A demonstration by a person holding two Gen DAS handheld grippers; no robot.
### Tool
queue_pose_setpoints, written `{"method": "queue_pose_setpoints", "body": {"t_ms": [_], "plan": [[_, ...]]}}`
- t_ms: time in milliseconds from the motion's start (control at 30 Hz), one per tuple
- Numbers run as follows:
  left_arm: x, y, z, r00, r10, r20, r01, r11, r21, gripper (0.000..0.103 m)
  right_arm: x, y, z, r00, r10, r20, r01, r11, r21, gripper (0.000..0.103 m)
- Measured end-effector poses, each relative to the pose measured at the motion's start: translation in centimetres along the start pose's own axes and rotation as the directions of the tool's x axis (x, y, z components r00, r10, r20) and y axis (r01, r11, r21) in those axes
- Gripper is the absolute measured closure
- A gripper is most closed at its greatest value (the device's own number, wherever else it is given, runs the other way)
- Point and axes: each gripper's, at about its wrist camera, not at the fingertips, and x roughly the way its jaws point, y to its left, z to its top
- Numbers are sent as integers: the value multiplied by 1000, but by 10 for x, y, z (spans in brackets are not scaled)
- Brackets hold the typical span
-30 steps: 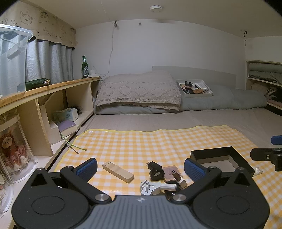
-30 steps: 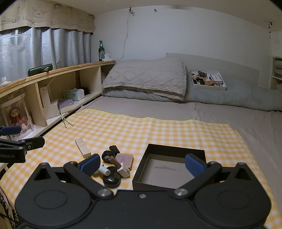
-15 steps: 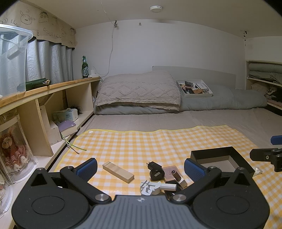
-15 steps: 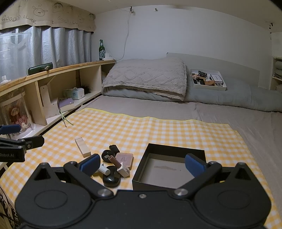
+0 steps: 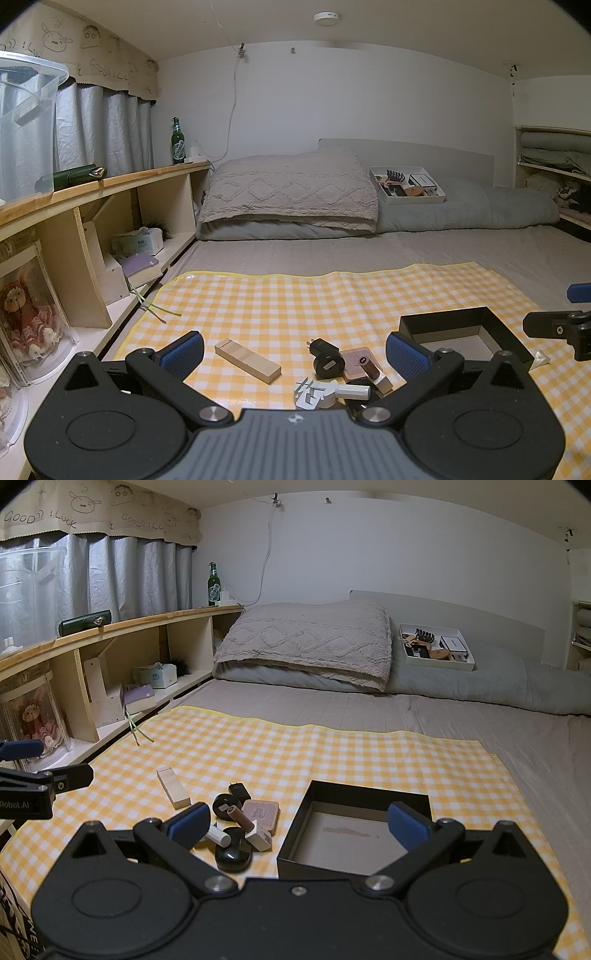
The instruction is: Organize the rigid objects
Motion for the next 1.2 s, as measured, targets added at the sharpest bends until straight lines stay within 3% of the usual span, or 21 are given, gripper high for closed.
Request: {"method": "queue_pose_setpoints", "body": {"t_ms": [1200], "plan": [[2,1,-2,1000,3,0,-3,1000,0,0,-1,2,-1,1000,0,2,0,1000,-4,0]]}}
